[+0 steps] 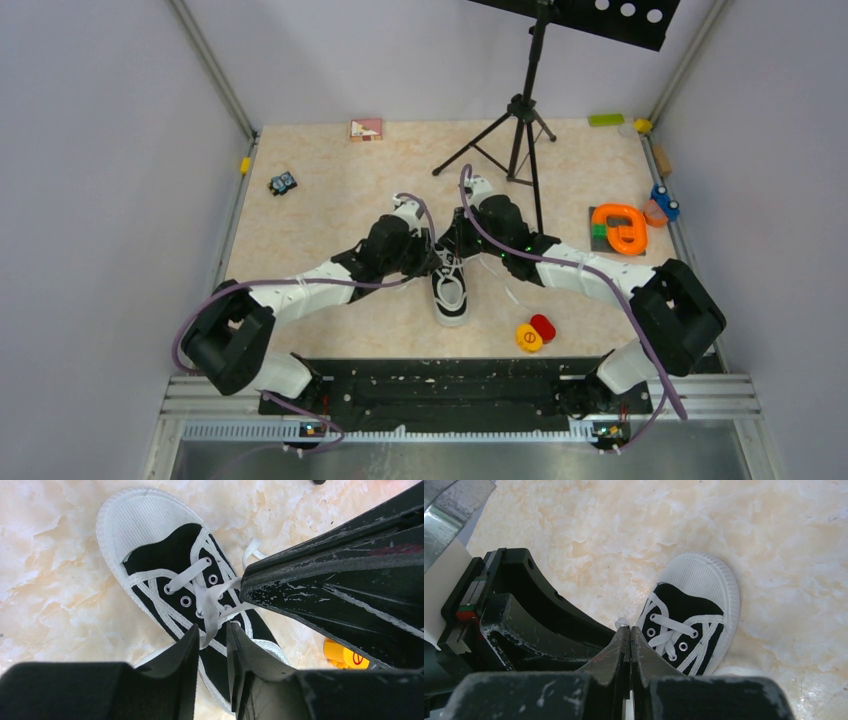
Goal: Tie the shoes
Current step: Wrap the shoelace around the shoelace.
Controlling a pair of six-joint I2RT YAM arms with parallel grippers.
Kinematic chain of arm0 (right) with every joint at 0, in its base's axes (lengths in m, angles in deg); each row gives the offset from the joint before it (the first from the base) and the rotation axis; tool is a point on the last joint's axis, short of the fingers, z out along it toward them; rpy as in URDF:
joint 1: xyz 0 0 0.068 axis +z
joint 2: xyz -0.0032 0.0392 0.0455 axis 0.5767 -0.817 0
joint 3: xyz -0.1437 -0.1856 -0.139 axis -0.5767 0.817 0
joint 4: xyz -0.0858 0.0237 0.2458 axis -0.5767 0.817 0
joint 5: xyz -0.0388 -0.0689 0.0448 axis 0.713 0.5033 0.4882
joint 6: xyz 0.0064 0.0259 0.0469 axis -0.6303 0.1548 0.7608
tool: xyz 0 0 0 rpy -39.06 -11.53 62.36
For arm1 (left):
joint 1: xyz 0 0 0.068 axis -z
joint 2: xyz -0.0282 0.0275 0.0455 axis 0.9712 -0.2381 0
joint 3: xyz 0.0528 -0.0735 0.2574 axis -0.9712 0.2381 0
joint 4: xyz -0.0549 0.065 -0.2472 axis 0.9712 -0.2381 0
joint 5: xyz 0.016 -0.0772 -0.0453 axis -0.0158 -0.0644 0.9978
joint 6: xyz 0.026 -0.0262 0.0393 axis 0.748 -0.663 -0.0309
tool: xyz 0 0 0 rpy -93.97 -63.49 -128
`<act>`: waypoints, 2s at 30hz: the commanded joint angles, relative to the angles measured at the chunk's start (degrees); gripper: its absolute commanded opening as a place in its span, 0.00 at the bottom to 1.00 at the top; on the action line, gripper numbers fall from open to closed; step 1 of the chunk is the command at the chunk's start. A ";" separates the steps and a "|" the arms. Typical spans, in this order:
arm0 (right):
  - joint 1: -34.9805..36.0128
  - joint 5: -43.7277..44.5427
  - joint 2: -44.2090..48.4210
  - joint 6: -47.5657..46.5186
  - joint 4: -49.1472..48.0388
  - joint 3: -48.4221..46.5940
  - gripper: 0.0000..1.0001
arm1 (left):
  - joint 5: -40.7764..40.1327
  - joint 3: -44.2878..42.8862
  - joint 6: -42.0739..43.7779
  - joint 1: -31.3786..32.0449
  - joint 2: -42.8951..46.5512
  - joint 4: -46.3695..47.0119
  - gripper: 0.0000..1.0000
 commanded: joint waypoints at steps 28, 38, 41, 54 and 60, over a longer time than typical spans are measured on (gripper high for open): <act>0.70 -0.49 -0.02 0.23 -3.99 -0.52 0.00 | 1.59 0.45 0.03 0.31 1.97 2.29 0.00; 0.74 -0.57 0.07 0.31 -3.99 -0.43 0.00 | 2.11 -0.70 -0.18 0.28 0.62 2.66 0.19; 0.70 -0.63 0.07 0.26 -4.00 -0.43 0.00 | 2.10 -1.00 -0.15 0.27 0.41 2.77 0.19; 0.70 -0.66 0.15 0.40 -3.90 -0.43 0.00 | 2.25 -2.20 -0.32 0.60 -0.79 3.56 0.28; 0.70 -0.80 0.15 0.50 -3.91 -0.38 0.00 | 2.27 -2.17 -0.56 0.74 -1.28 4.28 0.28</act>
